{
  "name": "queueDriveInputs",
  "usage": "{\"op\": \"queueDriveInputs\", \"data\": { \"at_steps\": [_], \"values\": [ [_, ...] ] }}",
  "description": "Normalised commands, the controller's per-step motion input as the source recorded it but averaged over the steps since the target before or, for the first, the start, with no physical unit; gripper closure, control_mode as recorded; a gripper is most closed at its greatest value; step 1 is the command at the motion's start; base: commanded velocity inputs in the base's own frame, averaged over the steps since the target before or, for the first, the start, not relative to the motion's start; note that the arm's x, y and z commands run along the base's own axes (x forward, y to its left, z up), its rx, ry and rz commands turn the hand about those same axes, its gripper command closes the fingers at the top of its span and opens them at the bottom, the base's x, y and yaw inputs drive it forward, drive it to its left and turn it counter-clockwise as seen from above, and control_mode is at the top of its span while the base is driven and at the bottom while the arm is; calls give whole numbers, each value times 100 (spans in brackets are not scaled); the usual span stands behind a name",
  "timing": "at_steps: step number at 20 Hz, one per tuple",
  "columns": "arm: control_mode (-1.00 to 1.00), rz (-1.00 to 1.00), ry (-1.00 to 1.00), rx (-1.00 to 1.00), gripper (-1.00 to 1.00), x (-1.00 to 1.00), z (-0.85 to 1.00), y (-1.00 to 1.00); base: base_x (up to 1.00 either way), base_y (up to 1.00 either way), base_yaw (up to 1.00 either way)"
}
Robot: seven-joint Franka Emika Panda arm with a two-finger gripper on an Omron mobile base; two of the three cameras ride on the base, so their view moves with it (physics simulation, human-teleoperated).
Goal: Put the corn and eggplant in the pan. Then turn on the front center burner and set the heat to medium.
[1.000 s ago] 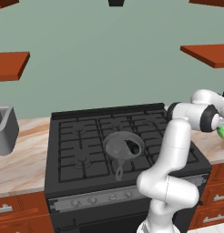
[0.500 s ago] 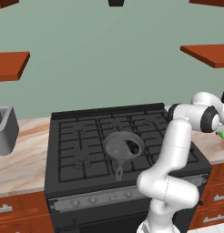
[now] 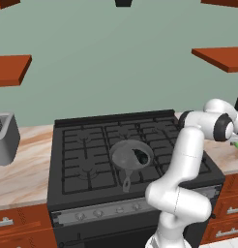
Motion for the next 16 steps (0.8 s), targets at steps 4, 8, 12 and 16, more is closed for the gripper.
{"op": "queueDriveInputs", "data": {
  "at_steps": [4, 8, 12, 16],
  "values": [
    [-100, 0, 0, 0, 100, -1, 0, 0, 0, 0, 0],
    [-100, 3, -3, 0, 100, -38, 9, 0, 0, 0, 0],
    [-100, 11, -4, 0, 100, -69, 32, 16, 0, 0, 0],
    [-100, 13, -2, 0, 100, -64, 52, 32, 0, 0, 0]
  ]
}}
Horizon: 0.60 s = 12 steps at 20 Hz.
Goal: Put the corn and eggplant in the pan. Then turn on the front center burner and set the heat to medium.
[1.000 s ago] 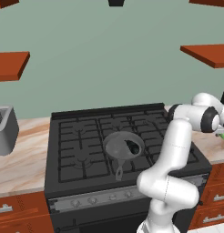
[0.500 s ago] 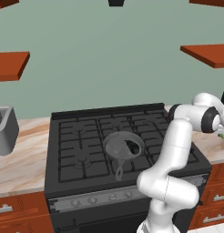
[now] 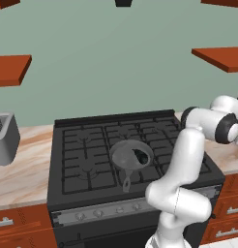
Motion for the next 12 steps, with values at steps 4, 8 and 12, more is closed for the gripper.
{"op": "queueDriveInputs", "data": {
  "at_steps": [4, 8, 12],
  "values": [
    [-100, 14, 0, 0, 100, -46, 51, 57, 0, 0, 0],
    [-100, 15, 0, 0, 100, -40, 49, 77, 0, 0, 0],
    [-100, 15, 0, 0, 100, -28, 21, 84, 0, 0, 0]
  ]
}}
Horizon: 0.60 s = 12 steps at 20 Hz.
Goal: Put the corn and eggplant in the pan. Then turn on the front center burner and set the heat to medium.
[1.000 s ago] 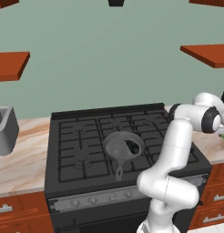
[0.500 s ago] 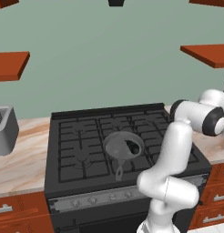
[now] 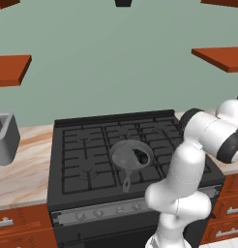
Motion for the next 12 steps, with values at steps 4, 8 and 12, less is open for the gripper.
{"op": "queueDriveInputs", "data": {
  "at_steps": [4, 8, 12],
  "values": [
    [-100, 9, 0, 0, 100, -16, 15, 82, 0, 0, 0],
    [-100, 4, 0, 0, 100, -13, 27, 79, 0, 0, 0],
    [-100, 3, 0, 0, 100, -15, 28, 83, 0, 0, 0]
  ]
}}
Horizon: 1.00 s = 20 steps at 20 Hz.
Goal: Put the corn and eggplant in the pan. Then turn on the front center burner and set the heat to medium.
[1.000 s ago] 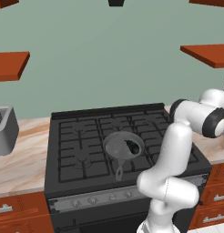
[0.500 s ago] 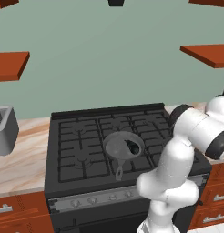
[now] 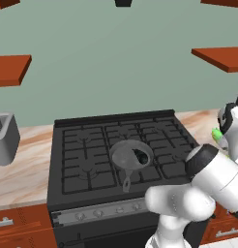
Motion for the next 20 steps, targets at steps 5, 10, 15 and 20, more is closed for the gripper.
{"op": "queueDriveInputs", "data": {
  "at_steps": [5, 10, 15, 20],
  "values": [
    [-100, 3, 3, 0, 100, -16, 24, 87, 0, 0, 0],
    [-100, 3, 4, 0, 100, -11, 9, 91, 0, 0, 0],
    [-100, 4, 5, 0, 100, -9, 10, 91, 0, 0, 0],
    [-100, 3, 6, 0, 100, -1, 15, 85, 0, 0, 0]
  ]
}}
